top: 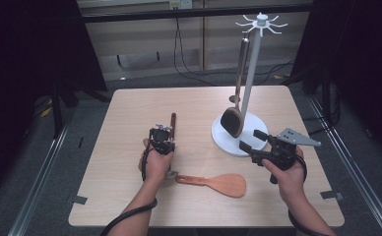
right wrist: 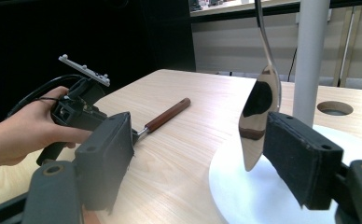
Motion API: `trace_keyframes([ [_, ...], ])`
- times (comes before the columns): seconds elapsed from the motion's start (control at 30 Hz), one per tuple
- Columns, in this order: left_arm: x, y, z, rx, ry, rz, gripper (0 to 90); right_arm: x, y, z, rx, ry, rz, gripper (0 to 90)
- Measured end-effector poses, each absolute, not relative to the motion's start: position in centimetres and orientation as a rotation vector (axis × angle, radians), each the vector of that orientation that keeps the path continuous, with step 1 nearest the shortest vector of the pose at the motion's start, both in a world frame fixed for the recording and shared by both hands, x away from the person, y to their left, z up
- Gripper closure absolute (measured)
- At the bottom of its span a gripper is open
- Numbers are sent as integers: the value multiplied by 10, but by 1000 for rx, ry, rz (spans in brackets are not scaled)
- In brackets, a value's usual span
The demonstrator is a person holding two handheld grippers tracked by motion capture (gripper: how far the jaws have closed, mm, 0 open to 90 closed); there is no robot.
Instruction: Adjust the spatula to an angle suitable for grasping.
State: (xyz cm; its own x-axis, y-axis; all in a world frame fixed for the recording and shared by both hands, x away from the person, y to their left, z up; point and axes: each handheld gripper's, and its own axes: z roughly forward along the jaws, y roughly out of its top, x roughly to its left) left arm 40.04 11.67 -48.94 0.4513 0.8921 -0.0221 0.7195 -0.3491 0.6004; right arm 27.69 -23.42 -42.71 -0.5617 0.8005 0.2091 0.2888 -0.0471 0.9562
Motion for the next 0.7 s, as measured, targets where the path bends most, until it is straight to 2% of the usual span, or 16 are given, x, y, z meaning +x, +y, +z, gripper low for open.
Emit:
trace_keyframes([
  [0.07, 403, 118, -489, 2171, 1363, 397, 763, 277, -235, -427, 1148, 1817, 1641, 240],
  [0.13, 407, 119, -489, 2173, 1388, 394, 703, 277, -234, -427, 1160, 1810, 1652, 240],
  [0.37, 419, 115, -486, 2184, 1434, 377, 700, 278, -235, -429, 1165, 1817, 1649, 239],
  [0.47, 422, 111, -485, 2200, 1449, 369, 765, 278, -235, -429, 1164, 1820, 1649, 239],
  [0.6, 425, 109, -484, 2195, 1490, 359, 788, 278, -235, -431, 1158, 1834, 1639, 239],
  [0.7, 424, 107, -483, 2232, 1475, 385, 848, 278, -234, -431, 1160, 1835, 1643, 238],
])
